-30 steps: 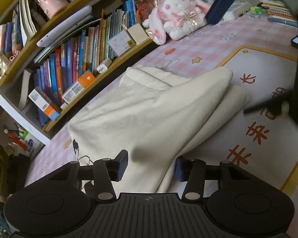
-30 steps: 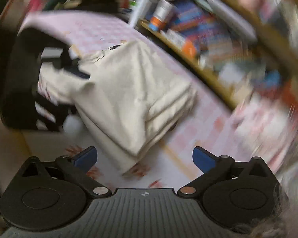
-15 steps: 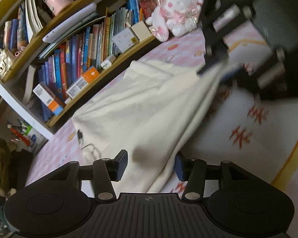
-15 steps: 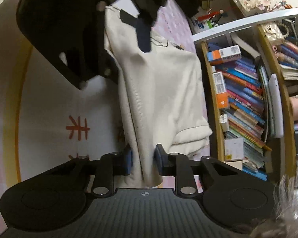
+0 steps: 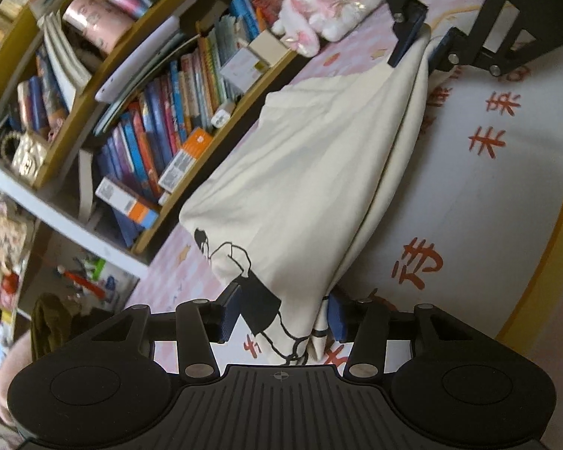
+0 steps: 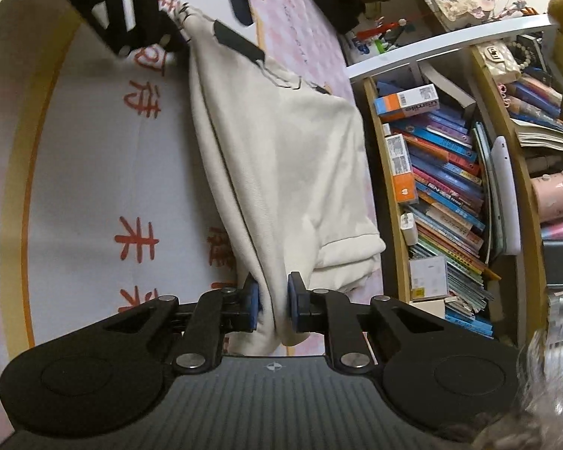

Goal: Fold clothes

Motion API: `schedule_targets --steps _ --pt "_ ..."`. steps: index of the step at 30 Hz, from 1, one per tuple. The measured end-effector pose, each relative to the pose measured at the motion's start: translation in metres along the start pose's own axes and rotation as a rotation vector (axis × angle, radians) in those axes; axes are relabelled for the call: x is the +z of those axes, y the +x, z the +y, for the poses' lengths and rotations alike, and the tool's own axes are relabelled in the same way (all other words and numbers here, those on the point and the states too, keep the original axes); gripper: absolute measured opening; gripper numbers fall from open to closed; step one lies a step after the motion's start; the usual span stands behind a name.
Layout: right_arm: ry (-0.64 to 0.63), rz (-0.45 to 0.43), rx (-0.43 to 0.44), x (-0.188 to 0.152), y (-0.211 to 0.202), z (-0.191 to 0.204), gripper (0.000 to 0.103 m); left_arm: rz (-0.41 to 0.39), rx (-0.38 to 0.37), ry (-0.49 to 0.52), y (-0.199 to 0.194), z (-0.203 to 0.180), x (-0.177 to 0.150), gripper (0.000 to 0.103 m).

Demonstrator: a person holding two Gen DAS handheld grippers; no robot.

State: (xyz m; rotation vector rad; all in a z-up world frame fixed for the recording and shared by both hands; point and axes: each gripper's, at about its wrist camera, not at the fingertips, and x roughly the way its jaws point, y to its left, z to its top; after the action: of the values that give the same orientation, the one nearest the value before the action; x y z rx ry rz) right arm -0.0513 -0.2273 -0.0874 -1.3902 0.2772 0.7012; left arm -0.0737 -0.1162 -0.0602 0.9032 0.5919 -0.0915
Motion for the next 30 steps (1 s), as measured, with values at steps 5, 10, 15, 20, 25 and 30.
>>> schedule_targets --steps 5,10,15,20,25,30 --pt "-0.017 0.022 -0.005 0.0 0.005 0.006 0.024 -0.021 -0.028 0.063 -0.002 -0.004 -0.001 0.024" --pt "-0.007 0.031 0.01 -0.002 0.007 0.01 0.014 -0.034 -0.063 0.092 -0.006 -0.005 -0.002 0.006" --pt "0.02 0.024 0.022 0.0 -0.002 0.001 0.01 -0.042 -0.082 0.061 -0.018 0.011 0.004 0.005" --pt "0.056 0.009 0.067 0.004 -0.022 -0.011 0.01 -0.054 -0.087 0.059 -0.039 0.026 0.009 0.005" --pt "0.145 -0.005 0.186 0.009 -0.052 -0.026 0.009 -0.057 -0.11 0.085 -0.065 0.029 0.006 0.005" --pt "0.216 -0.029 0.276 0.01 -0.084 -0.032 0.009 -0.051 -0.138 0.07 -0.093 0.024 0.002 0.005"
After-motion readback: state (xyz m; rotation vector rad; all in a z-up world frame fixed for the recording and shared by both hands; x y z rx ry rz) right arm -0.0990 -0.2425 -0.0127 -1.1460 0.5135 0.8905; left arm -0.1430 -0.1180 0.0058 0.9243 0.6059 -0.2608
